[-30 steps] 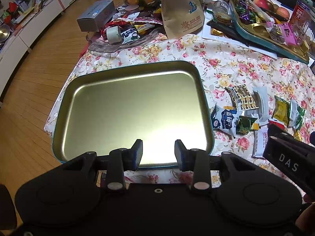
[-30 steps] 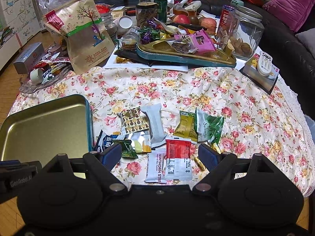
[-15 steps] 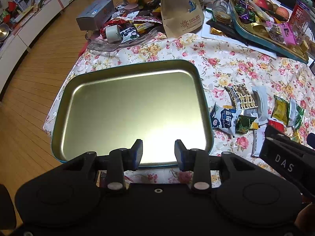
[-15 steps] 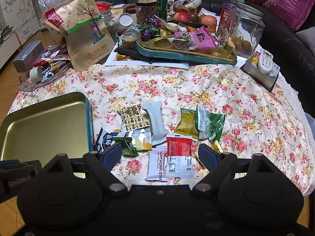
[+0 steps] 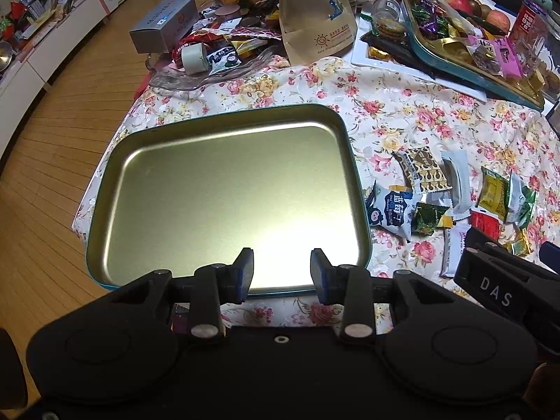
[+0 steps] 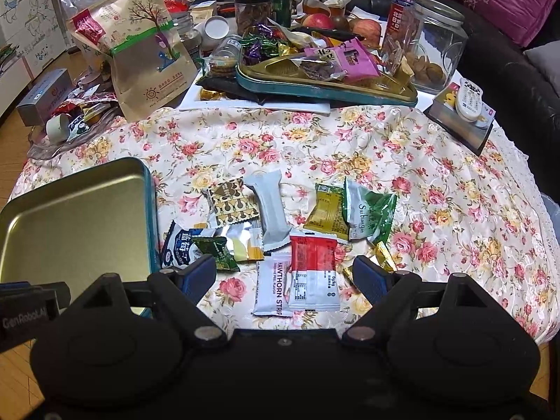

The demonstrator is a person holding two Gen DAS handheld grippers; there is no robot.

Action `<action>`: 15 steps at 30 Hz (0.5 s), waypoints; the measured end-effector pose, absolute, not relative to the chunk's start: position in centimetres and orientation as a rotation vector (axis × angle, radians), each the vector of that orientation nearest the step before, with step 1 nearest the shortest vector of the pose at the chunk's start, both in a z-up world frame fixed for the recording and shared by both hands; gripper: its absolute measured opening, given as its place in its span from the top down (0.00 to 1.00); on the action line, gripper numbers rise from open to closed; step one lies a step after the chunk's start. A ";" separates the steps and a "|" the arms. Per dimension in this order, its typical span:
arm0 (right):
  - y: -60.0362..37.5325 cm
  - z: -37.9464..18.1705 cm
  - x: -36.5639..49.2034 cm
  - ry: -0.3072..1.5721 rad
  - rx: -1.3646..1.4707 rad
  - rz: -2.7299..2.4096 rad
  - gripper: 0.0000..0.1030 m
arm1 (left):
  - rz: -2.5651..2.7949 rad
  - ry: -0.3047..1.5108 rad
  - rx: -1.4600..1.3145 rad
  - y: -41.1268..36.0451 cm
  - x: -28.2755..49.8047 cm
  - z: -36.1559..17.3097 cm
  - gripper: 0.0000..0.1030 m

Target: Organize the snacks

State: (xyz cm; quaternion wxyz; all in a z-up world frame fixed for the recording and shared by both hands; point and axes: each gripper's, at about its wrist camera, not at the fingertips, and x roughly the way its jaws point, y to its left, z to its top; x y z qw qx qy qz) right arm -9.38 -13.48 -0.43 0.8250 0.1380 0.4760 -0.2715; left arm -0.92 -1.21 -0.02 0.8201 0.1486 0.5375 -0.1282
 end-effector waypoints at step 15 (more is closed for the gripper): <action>-15.1 -0.3 -10.5 0.994 0.321 -0.621 0.14 | -0.303 1.163 0.303 -2.8 -1.3 0.5 0.56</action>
